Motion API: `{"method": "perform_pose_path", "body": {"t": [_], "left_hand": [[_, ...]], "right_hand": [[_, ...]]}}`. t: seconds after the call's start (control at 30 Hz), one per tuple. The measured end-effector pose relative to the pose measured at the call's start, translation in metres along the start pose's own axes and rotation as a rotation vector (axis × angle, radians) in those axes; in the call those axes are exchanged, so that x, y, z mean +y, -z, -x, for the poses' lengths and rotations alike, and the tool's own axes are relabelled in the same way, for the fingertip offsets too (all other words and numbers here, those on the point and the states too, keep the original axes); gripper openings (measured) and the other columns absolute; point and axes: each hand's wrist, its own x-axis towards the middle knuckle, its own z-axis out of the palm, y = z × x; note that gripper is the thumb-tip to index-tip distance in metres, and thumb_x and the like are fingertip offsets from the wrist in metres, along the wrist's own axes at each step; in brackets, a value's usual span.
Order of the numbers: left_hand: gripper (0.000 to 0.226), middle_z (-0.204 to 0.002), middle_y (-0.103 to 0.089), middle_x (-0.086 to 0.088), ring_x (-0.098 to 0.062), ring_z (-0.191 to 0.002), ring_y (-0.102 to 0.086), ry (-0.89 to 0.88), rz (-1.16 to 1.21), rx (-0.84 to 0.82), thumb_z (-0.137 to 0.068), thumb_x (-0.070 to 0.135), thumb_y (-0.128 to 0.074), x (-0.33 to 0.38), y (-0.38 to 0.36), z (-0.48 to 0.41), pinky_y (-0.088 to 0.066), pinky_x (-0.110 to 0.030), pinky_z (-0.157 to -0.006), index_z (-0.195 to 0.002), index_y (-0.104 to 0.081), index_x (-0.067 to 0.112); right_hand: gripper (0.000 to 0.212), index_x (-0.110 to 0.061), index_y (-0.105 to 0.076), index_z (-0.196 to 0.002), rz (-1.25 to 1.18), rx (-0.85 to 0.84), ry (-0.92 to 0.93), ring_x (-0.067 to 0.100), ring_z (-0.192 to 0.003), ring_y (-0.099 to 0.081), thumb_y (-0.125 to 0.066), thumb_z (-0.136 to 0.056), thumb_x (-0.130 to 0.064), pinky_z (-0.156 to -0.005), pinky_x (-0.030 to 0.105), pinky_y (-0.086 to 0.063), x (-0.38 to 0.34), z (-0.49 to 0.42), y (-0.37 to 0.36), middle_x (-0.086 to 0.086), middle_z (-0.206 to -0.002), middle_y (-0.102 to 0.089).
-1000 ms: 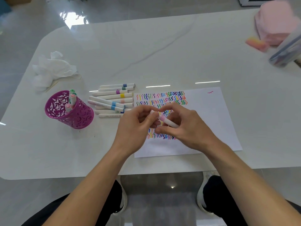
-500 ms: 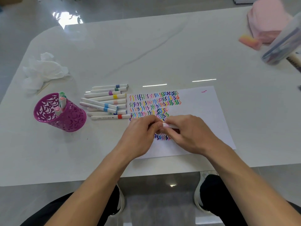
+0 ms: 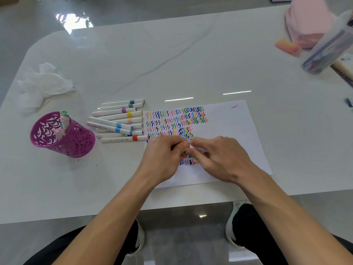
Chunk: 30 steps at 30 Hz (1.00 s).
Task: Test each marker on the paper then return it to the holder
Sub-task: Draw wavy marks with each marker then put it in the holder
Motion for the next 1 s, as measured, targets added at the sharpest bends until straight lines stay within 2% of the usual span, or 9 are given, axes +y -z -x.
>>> {"method": "perform_pose_path", "body": {"t": [0.17, 0.33, 0.5, 0.6, 0.67, 0.73, 0.8, 0.9, 1.0], "left_hand": [[0.026, -0.067, -0.072, 0.006, -0.009, -0.063, -0.065, 0.024, 0.013, -0.011, -0.099, 0.022, -0.063, -0.0008, 0.0017, 0.0002, -0.054, -0.028, -0.065, -0.079, -0.078, 0.019], [0.026, -0.064, -0.070, 0.007, -0.007, -0.061, -0.063, 0.033, -0.004, -0.007, -0.099, 0.023, -0.063, -0.0019, 0.0042, -0.0002, -0.052, -0.026, -0.061, -0.078, -0.079, 0.019], [0.026, -0.063, -0.070, 0.008, -0.006, -0.061, -0.064, 0.053, -0.013, -0.021, -0.099, 0.027, -0.063, -0.0035, 0.0056, 0.0001, -0.056, -0.029, -0.063, -0.079, -0.079, 0.021], [0.027, -0.061, -0.068, 0.009, -0.005, -0.058, -0.062, 0.049, -0.002, -0.018, -0.099, 0.028, -0.063, -0.0026, 0.0066, -0.0004, -0.057, -0.031, -0.063, -0.076, -0.078, 0.022], [0.028, -0.063, -0.069, 0.009, -0.008, -0.059, -0.063, 0.047, -0.002, 0.003, -0.099, 0.029, -0.062, -0.0010, 0.0075, -0.0016, -0.057, -0.031, -0.061, -0.076, -0.077, 0.023], [0.029, -0.066, -0.070, 0.008, -0.009, -0.062, -0.064, 0.070, 0.021, 0.012, -0.099, 0.031, -0.059, 0.0006, 0.0082, -0.0029, -0.055, -0.029, -0.060, -0.076, -0.075, 0.025], [0.030, -0.069, -0.070, 0.004, -0.009, -0.065, -0.062, 0.090, 0.034, -0.006, -0.100, 0.034, -0.055, 0.0013, 0.0070, -0.0035, -0.051, -0.026, -0.060, -0.077, -0.072, 0.024], [0.037, -0.068, -0.064, 0.004, -0.005, -0.062, -0.056, 0.051, 0.021, -0.059, -0.102, 0.043, -0.050, 0.0015, 0.0044, -0.0004, -0.042, -0.014, -0.054, -0.078, -0.069, 0.022], [0.035, -0.067, -0.062, 0.005, -0.004, -0.062, -0.053, 0.021, 0.016, -0.056, -0.102, 0.044, -0.051, 0.0001, 0.0059, -0.0003, -0.040, -0.012, -0.055, -0.080, -0.068, 0.022]], "right_hand": [[0.030, -0.029, -0.063, -0.095, -0.024, -0.004, -0.029, 0.022, -0.055, -0.043, -0.050, -0.103, -0.054, -0.049, 0.029, -0.027, -0.0003, 0.0011, -0.0029, -0.012, -0.051, -0.037], [0.030, -0.030, -0.060, -0.092, -0.040, -0.003, -0.048, 0.021, -0.056, -0.043, -0.049, -0.102, -0.057, -0.049, 0.027, -0.026, -0.0033, 0.0004, -0.0050, -0.012, -0.050, -0.039], [0.027, -0.033, -0.060, -0.092, -0.048, -0.014, -0.050, 0.018, -0.055, -0.043, -0.050, -0.102, -0.056, -0.048, 0.025, -0.025, -0.0052, 0.0003, -0.0065, -0.013, -0.051, -0.039], [0.029, -0.031, -0.061, -0.094, -0.024, -0.015, -0.052, 0.021, -0.058, -0.047, -0.049, -0.103, -0.056, -0.049, 0.028, -0.027, -0.0057, -0.0001, -0.0063, -0.009, -0.055, -0.047], [0.030, -0.032, -0.054, -0.091, -0.028, -0.011, -0.047, 0.022, -0.057, -0.049, -0.046, -0.104, -0.057, -0.048, 0.028, -0.027, -0.0067, -0.0016, -0.0048, -0.008, -0.059, -0.051], [0.029, -0.031, -0.045, -0.092, -0.053, -0.020, -0.051, 0.019, -0.057, -0.050, -0.046, -0.104, -0.058, -0.048, 0.026, -0.028, -0.0082, -0.0040, -0.0041, -0.010, -0.064, -0.055], [0.031, -0.027, -0.044, -0.092, -0.064, -0.025, -0.045, 0.017, -0.056, -0.052, -0.047, -0.104, -0.056, -0.049, 0.029, -0.032, -0.0090, -0.0055, -0.0040, -0.010, -0.067, -0.058], [0.032, -0.021, -0.052, -0.093, -0.101, -0.029, -0.010, 0.015, -0.057, -0.055, -0.044, -0.106, -0.050, -0.050, 0.029, -0.032, -0.0089, -0.0056, -0.0026, -0.009, -0.071, -0.061], [0.037, -0.019, -0.058, -0.101, -0.101, -0.037, 0.013, 0.014, -0.059, -0.050, -0.039, -0.106, -0.050, -0.051, 0.022, -0.029, -0.0083, -0.0055, -0.0006, -0.012, -0.073, -0.058]]}}
